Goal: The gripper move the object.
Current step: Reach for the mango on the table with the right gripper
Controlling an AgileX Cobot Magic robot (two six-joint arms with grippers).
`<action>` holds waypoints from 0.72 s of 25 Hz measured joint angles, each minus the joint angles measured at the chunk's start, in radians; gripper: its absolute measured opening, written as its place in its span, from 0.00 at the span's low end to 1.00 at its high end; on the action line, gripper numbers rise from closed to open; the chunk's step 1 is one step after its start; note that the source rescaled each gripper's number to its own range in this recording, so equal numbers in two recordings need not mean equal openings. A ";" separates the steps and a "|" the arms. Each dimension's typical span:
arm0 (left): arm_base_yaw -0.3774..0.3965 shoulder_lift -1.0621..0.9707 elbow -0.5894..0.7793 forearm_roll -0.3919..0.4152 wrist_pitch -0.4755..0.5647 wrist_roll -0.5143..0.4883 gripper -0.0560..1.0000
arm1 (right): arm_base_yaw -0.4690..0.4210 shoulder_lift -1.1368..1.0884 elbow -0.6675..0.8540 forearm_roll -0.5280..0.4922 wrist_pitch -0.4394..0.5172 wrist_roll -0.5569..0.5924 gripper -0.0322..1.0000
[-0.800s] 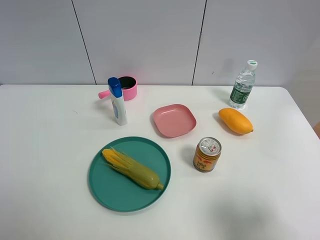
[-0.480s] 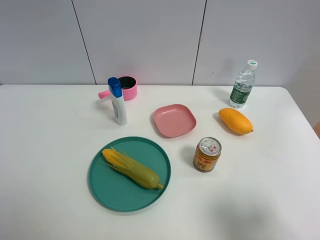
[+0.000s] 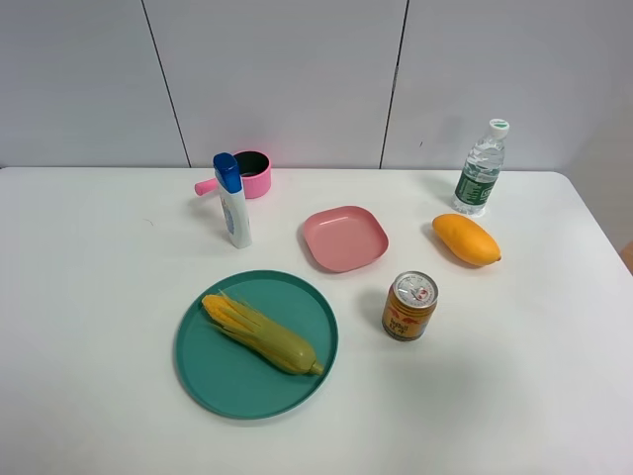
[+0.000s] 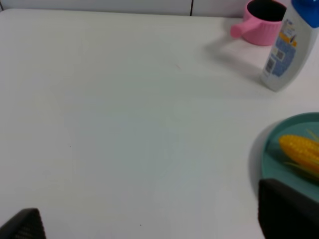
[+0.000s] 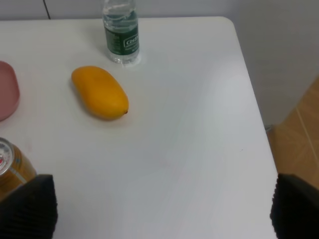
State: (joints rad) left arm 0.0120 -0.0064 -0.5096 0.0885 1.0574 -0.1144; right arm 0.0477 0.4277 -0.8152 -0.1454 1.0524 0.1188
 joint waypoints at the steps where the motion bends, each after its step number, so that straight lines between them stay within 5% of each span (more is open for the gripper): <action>1: 0.000 0.000 0.000 0.000 0.000 0.000 1.00 | 0.000 0.053 -0.028 -0.001 -0.005 -0.016 0.62; 18: 0.000 0.000 0.000 0.000 0.000 0.000 1.00 | 0.000 0.986 -0.359 0.072 -0.136 -0.202 0.62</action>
State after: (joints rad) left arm 0.0120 -0.0064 -0.5096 0.0885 1.0574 -0.1144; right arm 0.0477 1.4140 -1.1738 -0.0735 0.9161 -0.0832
